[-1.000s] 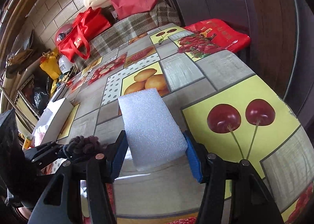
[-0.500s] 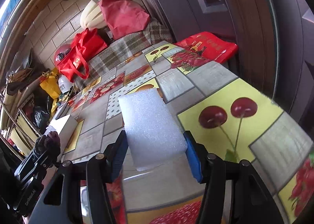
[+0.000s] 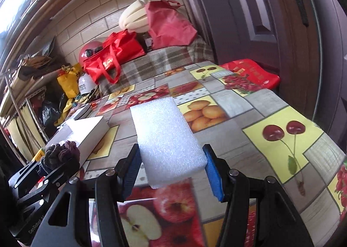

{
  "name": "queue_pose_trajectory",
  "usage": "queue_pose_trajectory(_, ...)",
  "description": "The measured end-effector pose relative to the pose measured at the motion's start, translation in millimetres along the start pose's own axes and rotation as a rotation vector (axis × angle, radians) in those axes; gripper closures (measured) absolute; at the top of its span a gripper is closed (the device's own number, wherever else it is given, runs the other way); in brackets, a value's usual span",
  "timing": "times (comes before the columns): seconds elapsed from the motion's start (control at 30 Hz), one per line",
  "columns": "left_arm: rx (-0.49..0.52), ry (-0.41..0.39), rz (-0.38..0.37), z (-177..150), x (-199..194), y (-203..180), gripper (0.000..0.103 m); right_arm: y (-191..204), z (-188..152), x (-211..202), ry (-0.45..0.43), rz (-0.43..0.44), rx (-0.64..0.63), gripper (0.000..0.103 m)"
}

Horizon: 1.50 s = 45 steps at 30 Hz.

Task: Organize soft objects
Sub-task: 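Carry the rope toy and foam block over the white tray with both grippers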

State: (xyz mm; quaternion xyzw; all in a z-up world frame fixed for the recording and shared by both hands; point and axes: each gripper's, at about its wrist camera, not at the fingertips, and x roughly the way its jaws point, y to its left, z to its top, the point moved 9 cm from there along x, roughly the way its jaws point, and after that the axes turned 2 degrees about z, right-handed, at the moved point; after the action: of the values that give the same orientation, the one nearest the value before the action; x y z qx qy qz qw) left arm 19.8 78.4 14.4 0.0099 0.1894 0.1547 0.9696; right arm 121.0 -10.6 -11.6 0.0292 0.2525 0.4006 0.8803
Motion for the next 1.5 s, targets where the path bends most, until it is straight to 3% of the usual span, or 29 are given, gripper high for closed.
queue_pose_trajectory(0.4, -0.079, -0.001, 0.076, -19, -35, 67, 0.073, 85, -14, 10, -0.015, 0.053, -0.202, 0.046)
queue_pose_trajectory(0.77, -0.212, 0.001, 0.218, -40, -65, 159, 0.072, 164, -35, 20, -0.007, 0.141, -0.344, 0.046)
queue_pose_trajectory(1.03, -0.3, 0.002, 0.289, -52, -73, 210, 0.072, 197, -43, 28, -0.004, 0.185, -0.396, 0.046)
queue_pose_trajectory(1.5, -0.397, -0.004, 0.353, -56, -69, 249, 0.072, 222, -44, 59, 0.047, 0.21, -0.409, 0.046)
